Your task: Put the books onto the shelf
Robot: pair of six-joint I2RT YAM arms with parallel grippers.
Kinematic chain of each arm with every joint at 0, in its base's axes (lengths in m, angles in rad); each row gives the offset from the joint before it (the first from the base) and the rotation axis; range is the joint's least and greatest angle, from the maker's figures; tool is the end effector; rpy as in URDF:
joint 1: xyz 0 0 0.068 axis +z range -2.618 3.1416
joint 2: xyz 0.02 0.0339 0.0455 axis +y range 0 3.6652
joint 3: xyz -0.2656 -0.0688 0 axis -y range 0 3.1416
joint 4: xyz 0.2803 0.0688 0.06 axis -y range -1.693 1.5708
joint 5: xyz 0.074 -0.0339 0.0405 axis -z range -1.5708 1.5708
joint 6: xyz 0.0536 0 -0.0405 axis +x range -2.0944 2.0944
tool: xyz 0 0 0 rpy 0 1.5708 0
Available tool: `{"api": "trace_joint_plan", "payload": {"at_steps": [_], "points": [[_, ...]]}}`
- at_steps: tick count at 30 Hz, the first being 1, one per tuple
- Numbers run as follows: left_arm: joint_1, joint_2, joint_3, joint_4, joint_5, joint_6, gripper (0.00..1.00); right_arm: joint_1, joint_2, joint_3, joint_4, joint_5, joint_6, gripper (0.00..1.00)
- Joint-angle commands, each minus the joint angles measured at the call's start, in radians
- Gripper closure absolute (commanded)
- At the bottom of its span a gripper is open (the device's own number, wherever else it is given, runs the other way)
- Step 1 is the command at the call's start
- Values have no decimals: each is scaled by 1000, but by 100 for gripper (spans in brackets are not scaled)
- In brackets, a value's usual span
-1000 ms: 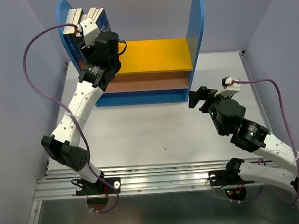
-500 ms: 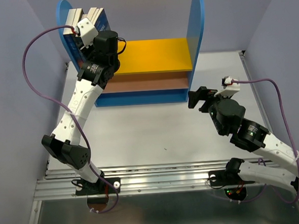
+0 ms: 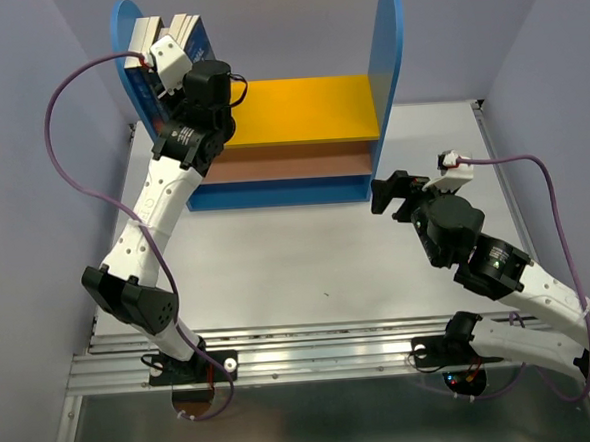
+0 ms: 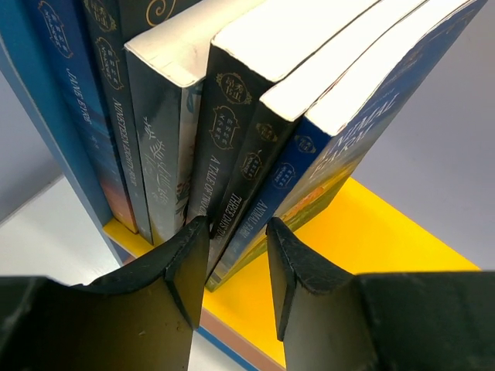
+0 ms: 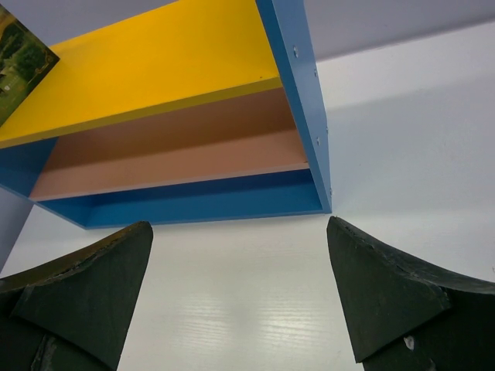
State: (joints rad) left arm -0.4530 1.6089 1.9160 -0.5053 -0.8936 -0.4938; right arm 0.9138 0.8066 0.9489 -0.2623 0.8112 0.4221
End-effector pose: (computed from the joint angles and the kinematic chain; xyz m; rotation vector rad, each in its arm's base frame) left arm 0.3641 -0.1308 0.4996 -0.6514 1.5651 0.0836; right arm 0.1623 0.1467 0.3911 0.1958 1.6522 0.3297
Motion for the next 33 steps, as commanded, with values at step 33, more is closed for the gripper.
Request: {"api": "trace_joint_plan", "payload": {"at_steps": [33], "points": [[73,-138,-158,140,48,49,36,3,-11,-24,12,-15,4,0]]}}
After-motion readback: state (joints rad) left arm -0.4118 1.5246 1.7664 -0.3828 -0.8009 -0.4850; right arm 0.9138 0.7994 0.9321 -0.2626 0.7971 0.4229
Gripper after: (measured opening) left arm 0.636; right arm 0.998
